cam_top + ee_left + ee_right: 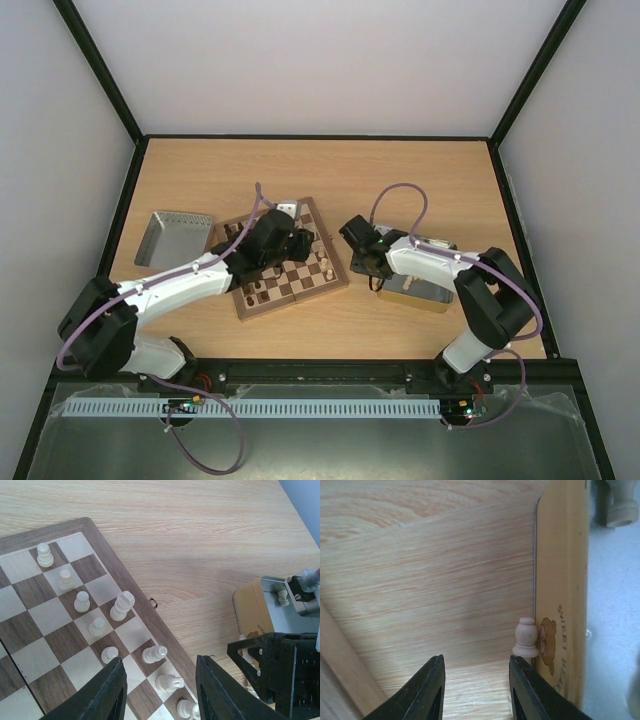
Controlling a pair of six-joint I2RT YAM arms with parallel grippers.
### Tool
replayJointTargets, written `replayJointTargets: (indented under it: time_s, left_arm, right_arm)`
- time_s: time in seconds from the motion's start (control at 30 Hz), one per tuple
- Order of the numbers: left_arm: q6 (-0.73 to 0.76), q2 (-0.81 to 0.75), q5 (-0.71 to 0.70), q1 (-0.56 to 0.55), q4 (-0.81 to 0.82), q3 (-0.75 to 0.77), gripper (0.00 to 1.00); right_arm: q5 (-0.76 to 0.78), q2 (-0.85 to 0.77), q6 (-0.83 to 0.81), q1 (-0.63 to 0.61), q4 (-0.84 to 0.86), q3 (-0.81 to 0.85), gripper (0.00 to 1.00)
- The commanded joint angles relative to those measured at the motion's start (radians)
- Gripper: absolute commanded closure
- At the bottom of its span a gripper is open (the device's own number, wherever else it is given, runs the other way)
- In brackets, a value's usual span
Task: Set up the chess pieces on the board
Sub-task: Move the storage box to the center of the board, then pick up the chess piece at the center of the board.
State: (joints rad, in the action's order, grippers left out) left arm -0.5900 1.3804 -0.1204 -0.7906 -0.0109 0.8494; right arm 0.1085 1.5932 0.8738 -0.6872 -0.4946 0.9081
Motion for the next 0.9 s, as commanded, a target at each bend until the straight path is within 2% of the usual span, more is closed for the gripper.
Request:
replayJointTargets:
  time_s: [0.0, 0.07, 0.17, 0.3, 0.57, 0.87]
  left_arm:
    - [0.009, -0.044, -0.008, 0.009, 0.014, -0.02, 0.59]
    - [0.003, -0.057, -0.029, 0.012, 0.006, -0.024, 0.59]
    - [-0.04, -0.094, -0.134, 0.022, -0.047, -0.026, 0.59]
    - [-0.104, -0.176, -0.224, 0.072, -0.104, -0.044, 0.57]
    - [-0.097, -0.305, -0.217, 0.152, -0.126, -0.069, 0.52]
    - [-0.087, -0.298, -0.164, 0.191, -0.12, -0.082, 0.52]
  right_arm:
    - [0.124, 0.034, 0.034, -0.043, -0.112, 0.03, 0.65]
    - [0.164, 0.056, 0.053, -0.066, -0.143, 0.047, 0.66]
    - [0.229, 0.097, 0.087, -0.102, -0.203, 0.086, 0.66]
    - [0.302, 0.136, 0.145, -0.131, -0.266, 0.135, 0.65]
    - [0.357, 0.191, 0.227, -0.146, -0.331, 0.153, 0.64]
    - [0.345, 0.224, 0.252, -0.145, -0.303, 0.119, 0.67]
